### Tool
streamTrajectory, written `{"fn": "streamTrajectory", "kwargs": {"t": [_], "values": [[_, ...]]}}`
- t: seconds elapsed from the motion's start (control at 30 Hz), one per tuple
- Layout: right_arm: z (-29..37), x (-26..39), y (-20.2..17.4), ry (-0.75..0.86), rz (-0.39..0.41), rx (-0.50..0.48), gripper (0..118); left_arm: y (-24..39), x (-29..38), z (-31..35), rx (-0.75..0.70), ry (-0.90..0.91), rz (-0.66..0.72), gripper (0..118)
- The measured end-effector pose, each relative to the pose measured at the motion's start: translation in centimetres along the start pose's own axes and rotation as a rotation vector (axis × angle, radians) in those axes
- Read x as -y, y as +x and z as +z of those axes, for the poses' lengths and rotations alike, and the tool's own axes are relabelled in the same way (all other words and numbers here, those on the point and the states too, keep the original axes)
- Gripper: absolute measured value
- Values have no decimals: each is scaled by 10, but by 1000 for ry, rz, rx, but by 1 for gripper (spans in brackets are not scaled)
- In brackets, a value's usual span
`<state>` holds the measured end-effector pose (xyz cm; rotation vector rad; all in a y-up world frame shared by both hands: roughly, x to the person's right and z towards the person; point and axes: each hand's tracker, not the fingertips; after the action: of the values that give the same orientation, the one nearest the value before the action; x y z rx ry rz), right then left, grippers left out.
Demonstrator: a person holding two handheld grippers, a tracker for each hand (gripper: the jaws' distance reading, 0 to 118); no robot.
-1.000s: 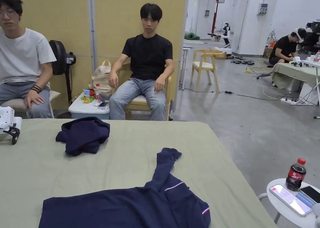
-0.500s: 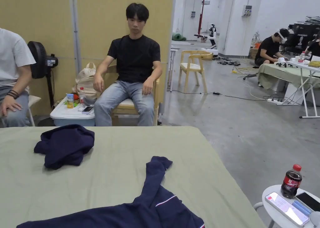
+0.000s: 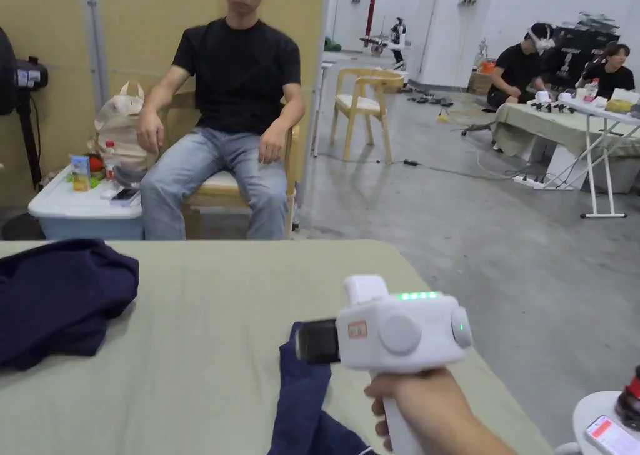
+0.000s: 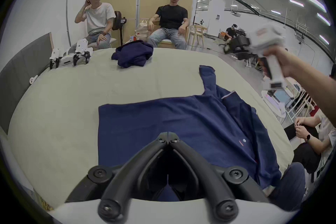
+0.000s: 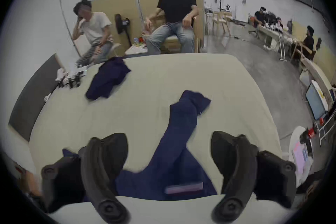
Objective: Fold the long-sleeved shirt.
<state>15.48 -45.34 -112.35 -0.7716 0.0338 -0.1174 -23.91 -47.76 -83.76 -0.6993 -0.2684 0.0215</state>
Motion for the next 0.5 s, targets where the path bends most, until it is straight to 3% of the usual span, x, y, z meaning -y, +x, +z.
{"fn": "streamTrajectory", "kwargs": {"t": [0.13, 0.27, 0.4, 0.43, 0.47, 0.5], "values": [[-92, -18, 2, -164, 57, 98, 98, -20, 2, -30, -15, -7, 12, 0], [-167, -14, 14, -244, 11, 119, 98, -34, 11, -49, -42, -31, 33, 0], [-212, 3, 22, -357, 34, 180, 92, -42, 17, -57, -59, -61, 42, 0], [-215, 9, 25, -387, 24, 158, 91, -43, 18, -57, -59, -66, 45, 0], [-206, 8, 27, -286, -37, 124, 86, -44, 18, -58, -56, -73, 50, 0], [-205, 5, 29, -301, -78, 138, 86, -44, 18, -58, -52, -78, 55, 0]]}}
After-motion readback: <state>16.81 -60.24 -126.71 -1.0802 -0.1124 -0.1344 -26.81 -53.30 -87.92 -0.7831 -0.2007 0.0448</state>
